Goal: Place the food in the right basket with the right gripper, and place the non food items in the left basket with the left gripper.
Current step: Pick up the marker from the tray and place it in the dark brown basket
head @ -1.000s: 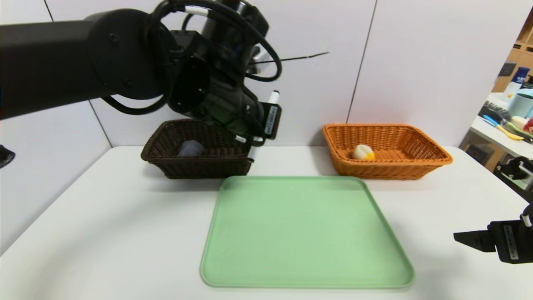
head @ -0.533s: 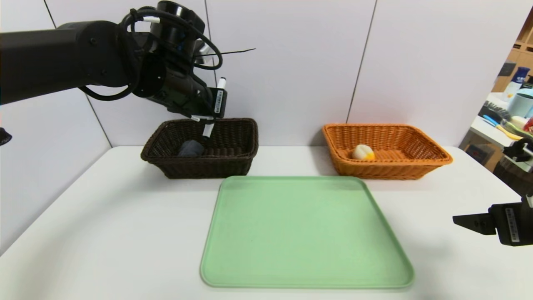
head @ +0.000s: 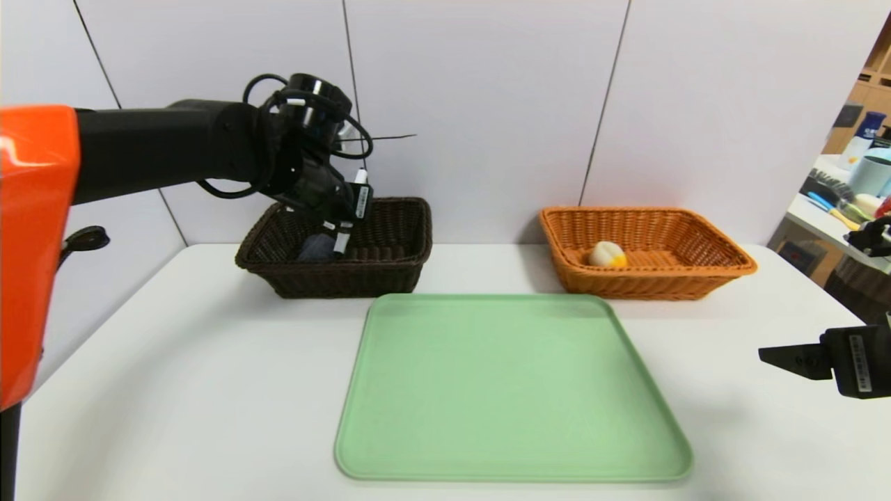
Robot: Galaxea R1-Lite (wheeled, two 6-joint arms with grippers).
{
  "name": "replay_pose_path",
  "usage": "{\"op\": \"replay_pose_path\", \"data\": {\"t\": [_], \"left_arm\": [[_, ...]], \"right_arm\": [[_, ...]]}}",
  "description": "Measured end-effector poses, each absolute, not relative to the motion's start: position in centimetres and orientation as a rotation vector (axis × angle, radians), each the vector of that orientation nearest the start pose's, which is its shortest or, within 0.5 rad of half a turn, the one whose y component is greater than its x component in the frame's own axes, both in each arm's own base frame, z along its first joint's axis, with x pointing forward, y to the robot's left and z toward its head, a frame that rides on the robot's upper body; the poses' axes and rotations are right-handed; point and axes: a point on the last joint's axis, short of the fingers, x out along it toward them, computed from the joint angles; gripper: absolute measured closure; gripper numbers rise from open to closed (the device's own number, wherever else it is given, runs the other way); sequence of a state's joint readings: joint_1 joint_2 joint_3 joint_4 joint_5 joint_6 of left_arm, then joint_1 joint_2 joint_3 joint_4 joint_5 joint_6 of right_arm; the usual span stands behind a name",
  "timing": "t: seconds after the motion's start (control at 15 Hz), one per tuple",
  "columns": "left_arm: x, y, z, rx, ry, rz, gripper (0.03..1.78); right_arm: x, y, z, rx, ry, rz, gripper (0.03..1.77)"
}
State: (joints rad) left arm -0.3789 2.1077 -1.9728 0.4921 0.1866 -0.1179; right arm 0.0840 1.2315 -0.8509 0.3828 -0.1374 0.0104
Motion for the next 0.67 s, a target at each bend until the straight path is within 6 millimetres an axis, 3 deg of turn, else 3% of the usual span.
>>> {"op": "replay_pose_path", "data": {"t": [0.33, 0.67], "left_arm": [[42.0, -15.4, 21.4, 0.060, 0.624, -0.130, 1.65], [42.9, -15.3, 19.8, 0.064, 0.652, -0.118, 1.65]], "right_arm": [[16.0, 1.0, 21.5, -0.076, 0.767, -0.057, 0.10], [16.0, 1.0, 21.3, -0.075, 0.775, -0.056, 0.10]]}}
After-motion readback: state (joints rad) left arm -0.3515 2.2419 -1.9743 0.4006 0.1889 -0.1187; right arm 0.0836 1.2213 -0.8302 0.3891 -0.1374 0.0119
